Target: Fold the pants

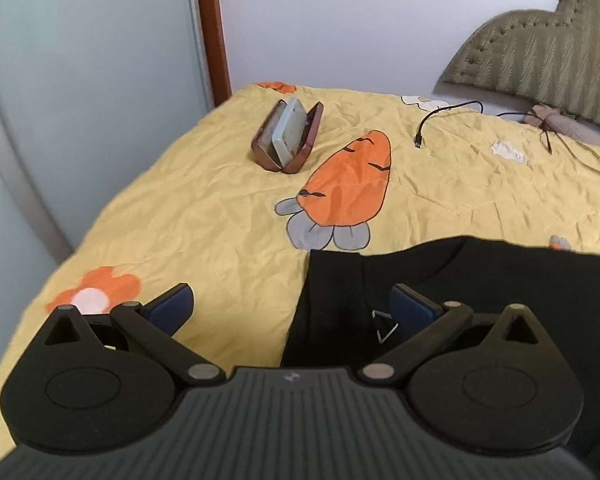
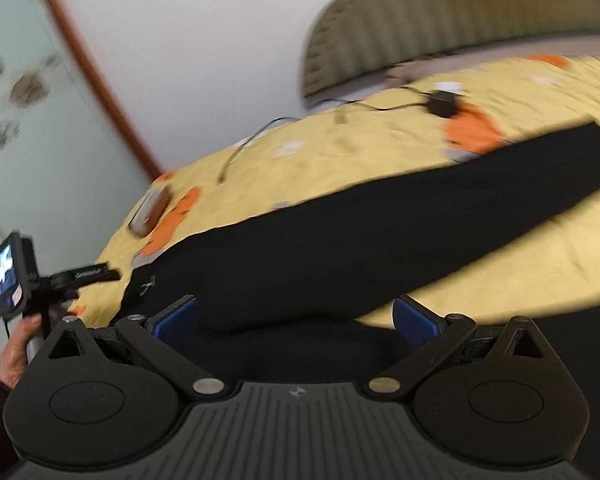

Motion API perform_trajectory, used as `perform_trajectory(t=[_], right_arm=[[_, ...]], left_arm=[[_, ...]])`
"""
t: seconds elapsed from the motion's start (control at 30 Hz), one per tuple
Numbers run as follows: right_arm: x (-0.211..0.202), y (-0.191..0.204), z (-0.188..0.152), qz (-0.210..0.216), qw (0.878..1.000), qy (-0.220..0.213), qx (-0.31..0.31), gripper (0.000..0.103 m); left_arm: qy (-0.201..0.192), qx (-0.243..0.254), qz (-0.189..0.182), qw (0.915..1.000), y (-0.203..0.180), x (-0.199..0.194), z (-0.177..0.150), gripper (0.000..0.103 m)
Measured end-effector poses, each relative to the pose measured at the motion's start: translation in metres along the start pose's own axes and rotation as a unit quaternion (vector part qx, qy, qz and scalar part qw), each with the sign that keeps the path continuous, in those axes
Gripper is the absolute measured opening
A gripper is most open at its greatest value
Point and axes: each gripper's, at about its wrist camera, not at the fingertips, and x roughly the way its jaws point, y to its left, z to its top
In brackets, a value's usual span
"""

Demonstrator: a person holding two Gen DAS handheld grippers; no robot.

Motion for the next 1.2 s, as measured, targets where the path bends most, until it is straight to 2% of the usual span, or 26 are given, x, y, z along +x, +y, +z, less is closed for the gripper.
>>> perform_trajectory(t=[0.07,0.13,0.23,0.33,0.4,0.5,0.6,0.8,0.9,1.0,1.1,1.2], right_arm=[[0.019,0.02,0.01,-0.018,0.999,-0.004,-0.034,0.103],[0.036,0.038,0.022,-0.025,0.998,-0.008,-0.064,0.103],[0.055,0.061,0.036,-0.023,0.996,-0.006,-0.086,0.103],[0.06,0.066,0.029,-0.005,0.996,-0.006,-0.093,0.103],[0.064,0.069,0.019,-0.01,0.994,0.004,-0.11,0.103],[0.068,0.067,0.007,-0.027,0.991,0.012,-0.127,0.103],[0.074,0.062,0.003,-0.028,0.992,0.02,-0.118,0.103],[0.081,0.06,0.0,-0.026,0.994,0.026,-0.105,0.103],[0.086,0.061,-0.003,-0.028,0.993,0.034,-0.11,0.103],[0.091,0.06,-0.005,-0.027,0.993,0.038,-0.11,0.103],[0.093,0.057,-0.007,-0.029,0.993,0.039,-0.108,0.103],[0.097,0.055,-0.009,-0.03,0.993,0.042,-0.109,0.103]], left_arm=[[0.004,-0.026,-0.026,0.9993,0.009,0.013,0.011,0.103],[0.017,-0.045,-0.036,0.9982,0.012,0.029,0.022,0.096],[0.026,-0.024,-0.039,0.9986,0.008,0.046,0.03,0.095],[0.037,-0.008,-0.033,0.9987,0.009,0.063,0.033,0.095],[0.049,-0.014,-0.054,0.9972,0.017,0.073,0.033,0.095],[0.078,-0.044,-0.116,0.9893,0.029,0.084,0.032,0.095],[0.073,-0.06,-0.171,0.9807,0.032,0.083,0.03,0.095],[0.076,-0.079,-0.228,0.9674,0.03,0.099,0.029,0.094],[0.08,-0.095,-0.27,0.9549,0.033,0.108,0.028,0.091],[0.074,-0.092,-0.299,0.947,0.036,0.111,0.029,0.09],[0.074,-0.079,-0.323,0.9402,0.034,0.113,0.029,0.081],[0.075,-0.056,-0.326,0.9407,0.028,0.117,0.027,0.075]])
